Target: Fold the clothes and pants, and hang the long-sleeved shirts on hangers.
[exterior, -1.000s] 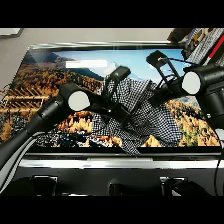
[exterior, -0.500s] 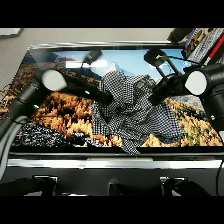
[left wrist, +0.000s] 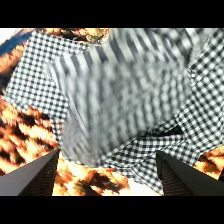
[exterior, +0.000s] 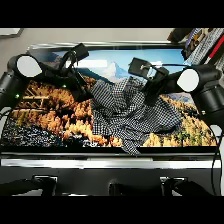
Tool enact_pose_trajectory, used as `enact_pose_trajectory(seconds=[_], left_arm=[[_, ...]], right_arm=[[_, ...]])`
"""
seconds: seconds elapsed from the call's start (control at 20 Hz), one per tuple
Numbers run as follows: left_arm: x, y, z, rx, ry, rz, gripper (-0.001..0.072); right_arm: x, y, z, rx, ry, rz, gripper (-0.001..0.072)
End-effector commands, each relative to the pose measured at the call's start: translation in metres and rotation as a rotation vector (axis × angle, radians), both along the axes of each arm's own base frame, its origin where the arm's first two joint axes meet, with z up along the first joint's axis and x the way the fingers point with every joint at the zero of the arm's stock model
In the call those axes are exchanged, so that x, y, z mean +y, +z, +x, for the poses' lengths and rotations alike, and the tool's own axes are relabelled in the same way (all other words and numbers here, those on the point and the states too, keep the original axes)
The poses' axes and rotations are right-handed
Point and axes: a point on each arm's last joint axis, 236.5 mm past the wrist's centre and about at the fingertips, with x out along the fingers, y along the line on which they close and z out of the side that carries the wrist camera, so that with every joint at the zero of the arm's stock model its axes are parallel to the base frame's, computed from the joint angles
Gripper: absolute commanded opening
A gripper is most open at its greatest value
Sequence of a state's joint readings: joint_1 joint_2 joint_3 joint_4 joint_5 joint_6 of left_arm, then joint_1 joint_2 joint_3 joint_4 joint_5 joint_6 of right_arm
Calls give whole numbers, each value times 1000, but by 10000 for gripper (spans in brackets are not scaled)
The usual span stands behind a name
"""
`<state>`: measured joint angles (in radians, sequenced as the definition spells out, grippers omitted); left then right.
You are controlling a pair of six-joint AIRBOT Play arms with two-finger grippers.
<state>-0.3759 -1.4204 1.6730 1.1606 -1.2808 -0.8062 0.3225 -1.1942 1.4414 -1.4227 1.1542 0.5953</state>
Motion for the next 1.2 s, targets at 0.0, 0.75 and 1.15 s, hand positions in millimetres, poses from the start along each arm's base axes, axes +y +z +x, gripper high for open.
enact_pose_trajectory(seconds=[0.0,0.75,1.15], left_arm=[[-5,-1,-2,-39,-127,-9,710],[-25,-31,-4,77,-170,-65,21],[-23,-17,-8,48,-171,-73,16]], right_arm=[[18,2,-2,-53,173,-25,30],[34,20,9,-131,177,55,32],[8,45,9,-149,47,120,386]])
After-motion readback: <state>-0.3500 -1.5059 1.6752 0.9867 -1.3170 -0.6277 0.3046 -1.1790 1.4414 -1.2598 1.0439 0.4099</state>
